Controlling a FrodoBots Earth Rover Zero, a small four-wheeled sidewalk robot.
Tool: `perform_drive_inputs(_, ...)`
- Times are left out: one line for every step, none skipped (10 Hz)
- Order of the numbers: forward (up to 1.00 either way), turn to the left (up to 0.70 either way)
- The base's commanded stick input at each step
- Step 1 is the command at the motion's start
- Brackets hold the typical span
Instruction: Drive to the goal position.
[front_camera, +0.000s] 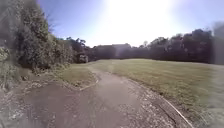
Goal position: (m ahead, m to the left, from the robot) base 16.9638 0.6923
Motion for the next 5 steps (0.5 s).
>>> perform_drive_inputs(0.3, -0.6)
perform_drive_inputs(0.3, -0.6)
perform_drive_inputs(0.3, -0.35)
perform_drive_inputs(0.3, 0.0)
perform_drive_inputs(0.3, 0.0)
